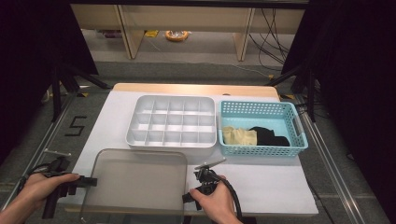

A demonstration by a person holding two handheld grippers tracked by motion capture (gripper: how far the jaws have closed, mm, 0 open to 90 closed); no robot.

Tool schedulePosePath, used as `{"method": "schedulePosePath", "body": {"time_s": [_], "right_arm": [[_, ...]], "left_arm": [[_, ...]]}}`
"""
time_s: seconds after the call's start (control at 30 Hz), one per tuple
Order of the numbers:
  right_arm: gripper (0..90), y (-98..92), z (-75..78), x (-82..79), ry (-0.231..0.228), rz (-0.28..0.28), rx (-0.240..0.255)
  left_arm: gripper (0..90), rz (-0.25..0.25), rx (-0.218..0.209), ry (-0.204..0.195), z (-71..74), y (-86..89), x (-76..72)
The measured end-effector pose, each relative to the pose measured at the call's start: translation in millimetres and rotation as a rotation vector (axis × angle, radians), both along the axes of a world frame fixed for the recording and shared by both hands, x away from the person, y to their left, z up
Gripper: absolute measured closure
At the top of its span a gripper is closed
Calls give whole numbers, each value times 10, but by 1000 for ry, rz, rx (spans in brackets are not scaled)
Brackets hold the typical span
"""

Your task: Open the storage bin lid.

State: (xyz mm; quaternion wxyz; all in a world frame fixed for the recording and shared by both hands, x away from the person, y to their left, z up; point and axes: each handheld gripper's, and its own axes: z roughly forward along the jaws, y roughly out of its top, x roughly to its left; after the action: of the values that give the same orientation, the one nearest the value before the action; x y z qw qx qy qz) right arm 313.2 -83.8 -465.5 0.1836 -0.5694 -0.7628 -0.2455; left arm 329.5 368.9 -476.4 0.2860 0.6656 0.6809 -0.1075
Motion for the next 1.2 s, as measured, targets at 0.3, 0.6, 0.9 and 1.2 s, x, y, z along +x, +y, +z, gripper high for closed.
{"method": "schedulePosePath", "body": {"time_s": [0.3,0.6,0.9,1.2], "right_arm": [[772,-48,62,59,-57,-2,-1],[900,-137,41,208,-67,-21,-80],[900,-73,-90,234,-56,-5,-70],[900,-46,-139,207,-62,3,-33]], "left_arm": [[575,-5,55,-49,28,-34,41],[720,-50,133,-89,89,25,23],[859,-67,185,-79,105,63,31],[859,-57,177,-75,43,100,17]]}}
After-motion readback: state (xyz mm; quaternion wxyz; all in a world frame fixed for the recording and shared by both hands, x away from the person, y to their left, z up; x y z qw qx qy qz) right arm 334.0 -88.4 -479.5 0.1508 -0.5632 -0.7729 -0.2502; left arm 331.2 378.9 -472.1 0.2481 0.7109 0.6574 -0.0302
